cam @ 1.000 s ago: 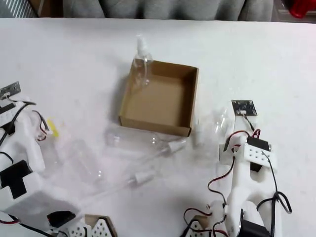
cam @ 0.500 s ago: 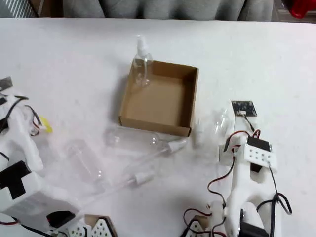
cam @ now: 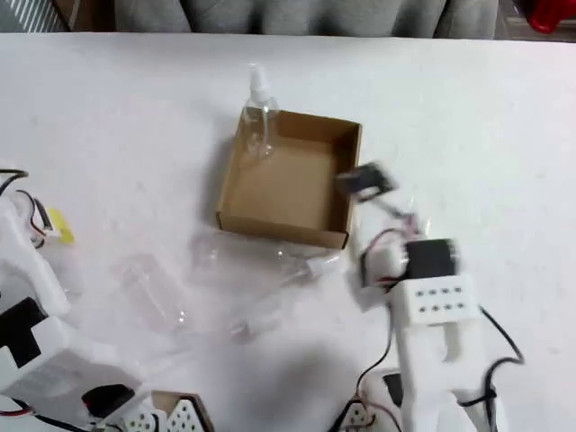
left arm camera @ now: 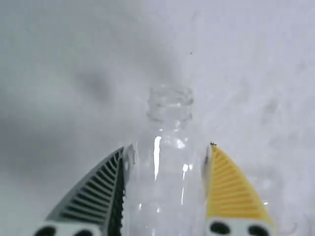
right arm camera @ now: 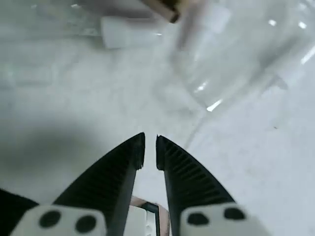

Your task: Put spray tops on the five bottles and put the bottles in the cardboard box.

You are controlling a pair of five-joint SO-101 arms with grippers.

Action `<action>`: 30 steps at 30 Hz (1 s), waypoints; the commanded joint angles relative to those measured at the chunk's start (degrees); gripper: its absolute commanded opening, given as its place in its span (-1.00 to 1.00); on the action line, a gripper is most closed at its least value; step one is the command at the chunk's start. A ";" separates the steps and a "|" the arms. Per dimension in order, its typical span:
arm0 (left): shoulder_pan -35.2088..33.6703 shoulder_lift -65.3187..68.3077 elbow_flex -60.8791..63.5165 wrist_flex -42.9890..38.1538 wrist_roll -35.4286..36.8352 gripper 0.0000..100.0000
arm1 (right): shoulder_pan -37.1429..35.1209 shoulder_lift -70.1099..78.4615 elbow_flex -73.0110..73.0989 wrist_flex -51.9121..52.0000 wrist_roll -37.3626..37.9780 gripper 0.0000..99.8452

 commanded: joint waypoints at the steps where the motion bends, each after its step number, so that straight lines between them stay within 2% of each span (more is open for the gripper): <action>1: -1.01 -3.38 -3.52 0.97 -0.70 -0.95 | -16.66 1.54 -1.58 0.84 0.53 -0.96; 5: -1.10 -3.38 -3.52 0.97 -0.70 -0.95 | -30.55 3.56 2.46 -4.88 0.53 -0.96; 7: -1.10 -3.38 -3.52 0.88 -0.70 -0.95 | -34.86 3.74 3.78 -6.99 1.93 -0.96; 10: -1.19 -3.38 -3.60 0.62 -0.70 -0.95 | -39.43 3.74 4.31 -7.52 8.62 -0.96; 13: -1.19 -3.38 -3.60 0.53 -0.79 -0.95 | -43.56 4.35 5.01 -10.07 9.93 -0.96; 18: -1.19 -3.38 -3.69 0.53 -0.79 -0.95 | -49.98 4.35 12.57 -17.27 10.11 -0.67; 23: -1.19 -3.38 -3.69 0.53 -5.63 -0.95 | -49.19 4.35 14.95 -23.52 10.37 -0.69; 30: -1.01 -3.38 -3.69 0.53 -5.54 -0.95 | -48.40 4.35 15.12 -26.33 10.20 -0.71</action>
